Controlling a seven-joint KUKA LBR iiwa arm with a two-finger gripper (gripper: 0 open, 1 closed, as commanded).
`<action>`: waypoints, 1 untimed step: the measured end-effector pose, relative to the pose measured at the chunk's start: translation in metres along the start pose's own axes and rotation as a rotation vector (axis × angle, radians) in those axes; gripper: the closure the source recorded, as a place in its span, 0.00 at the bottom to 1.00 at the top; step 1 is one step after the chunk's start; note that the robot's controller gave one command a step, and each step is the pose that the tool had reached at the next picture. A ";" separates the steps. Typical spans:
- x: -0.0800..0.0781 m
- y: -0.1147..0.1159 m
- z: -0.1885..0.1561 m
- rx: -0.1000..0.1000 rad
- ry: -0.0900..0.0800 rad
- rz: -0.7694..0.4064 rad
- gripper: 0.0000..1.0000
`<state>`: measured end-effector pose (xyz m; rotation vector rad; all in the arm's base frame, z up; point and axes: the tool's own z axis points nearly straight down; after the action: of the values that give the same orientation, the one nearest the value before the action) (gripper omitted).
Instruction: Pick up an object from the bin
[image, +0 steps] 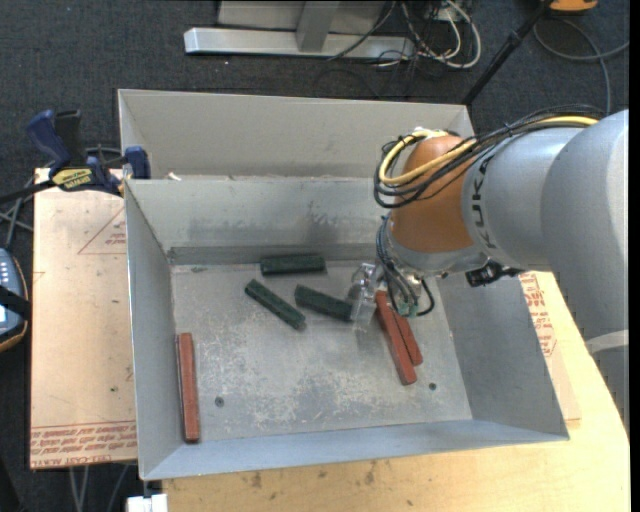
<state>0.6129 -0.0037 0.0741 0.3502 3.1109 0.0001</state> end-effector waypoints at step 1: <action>0.001 0.000 -0.003 0.000 0.003 0.000 1.00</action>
Offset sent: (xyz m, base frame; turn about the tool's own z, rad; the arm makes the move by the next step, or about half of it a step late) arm 0.0002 0.0001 0.0234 0.0000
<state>0.6121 -0.0037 0.0771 0.3504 3.1140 -0.0001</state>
